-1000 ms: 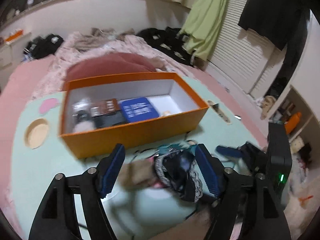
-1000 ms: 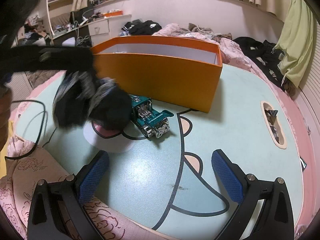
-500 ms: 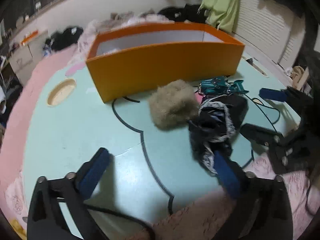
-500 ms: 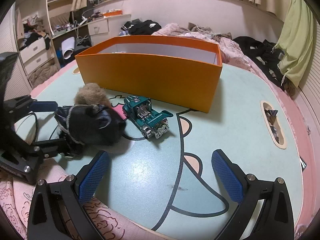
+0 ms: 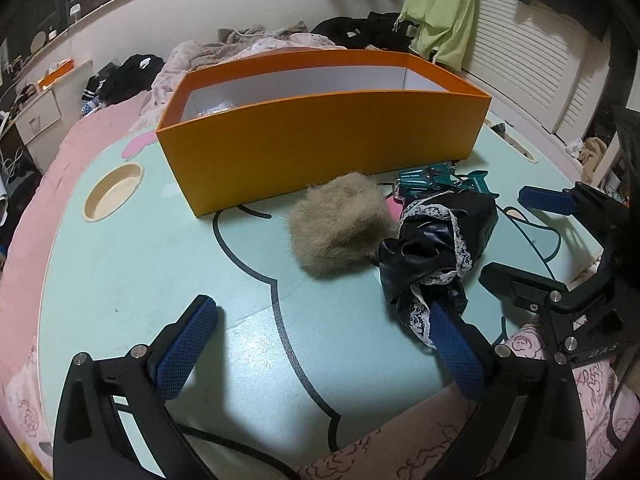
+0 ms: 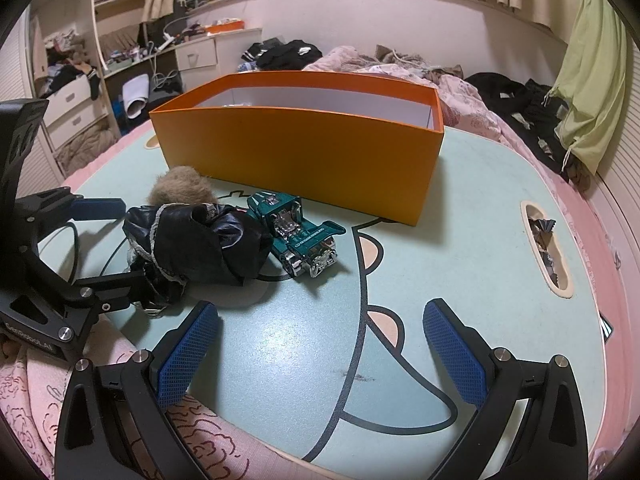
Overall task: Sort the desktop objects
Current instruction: 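Reach into the box and grasp the blue printed tin with the right gripper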
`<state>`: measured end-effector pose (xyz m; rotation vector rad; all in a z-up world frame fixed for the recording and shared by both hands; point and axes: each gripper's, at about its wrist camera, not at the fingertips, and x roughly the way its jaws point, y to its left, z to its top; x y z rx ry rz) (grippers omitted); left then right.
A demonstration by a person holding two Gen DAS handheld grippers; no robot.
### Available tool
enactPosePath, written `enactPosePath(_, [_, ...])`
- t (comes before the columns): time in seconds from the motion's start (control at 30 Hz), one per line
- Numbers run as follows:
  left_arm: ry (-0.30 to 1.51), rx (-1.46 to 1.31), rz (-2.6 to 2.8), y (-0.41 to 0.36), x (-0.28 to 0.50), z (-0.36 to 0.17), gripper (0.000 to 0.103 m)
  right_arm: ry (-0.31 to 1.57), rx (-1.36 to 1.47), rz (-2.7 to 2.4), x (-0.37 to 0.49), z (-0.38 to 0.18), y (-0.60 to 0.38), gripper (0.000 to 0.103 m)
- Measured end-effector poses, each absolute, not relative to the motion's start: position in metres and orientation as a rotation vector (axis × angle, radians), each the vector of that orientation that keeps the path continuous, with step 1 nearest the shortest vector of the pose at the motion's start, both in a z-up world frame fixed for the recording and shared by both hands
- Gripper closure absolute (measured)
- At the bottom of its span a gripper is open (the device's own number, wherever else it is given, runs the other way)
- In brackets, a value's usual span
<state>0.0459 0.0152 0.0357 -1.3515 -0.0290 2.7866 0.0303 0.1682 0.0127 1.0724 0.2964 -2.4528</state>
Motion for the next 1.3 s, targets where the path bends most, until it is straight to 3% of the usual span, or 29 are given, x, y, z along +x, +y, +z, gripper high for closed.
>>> enactPosePath(0.3, [-0.031,-1.352,2.787,0.014,0.045,0.037,0.000,0.282,1.070,-2.455,0.032,0.014,0.173,0.000])
enactPosePath(0.53, [-0.032,-1.351,2.788,0.014,0.045,0.037,0.000,0.139,1.004,-2.484,0.024,0.035,0.192,0.002])
enactPosePath(0.63, [-0.031,-1.351,2.788,0.014,0.046,0.038,0.000,0.019,0.952,-2.460,0.014,0.060,0.194,0.009])
enactPosePath(0.8, [-0.032,-1.351,2.790,0.013,0.045,0.038,0.000,-0.012,0.958,-2.390,-0.024,0.094,0.164,0.027])
enactPosePath(0.9, [-0.033,-1.351,2.790,0.013,0.046,0.038,0.000,-0.038,1.063,-2.347,-0.062,0.100,0.140,0.032])
enactPosePath(1.0, [-0.034,-1.351,2.792,0.013,0.046,0.038,0.000,0.008,1.257,-2.340,-0.108,0.091,0.117,0.033])
enactPosePath(1.1, [-0.035,-1.349,2.792,0.014,0.047,0.039,0.000,0.099,1.410,-2.332,-0.138,0.073,0.098,0.041])
enactPosePath(1.23, [-0.036,-1.348,2.792,0.012,0.046,0.039,0.000,0.202,1.581,-2.252,-0.151,0.039,0.081,0.041])
enactPosePath(1.3, [-0.037,-1.349,2.792,0.012,0.047,0.039,0.000,0.225,1.573,-2.253,-0.155,0.037,0.079,0.033])
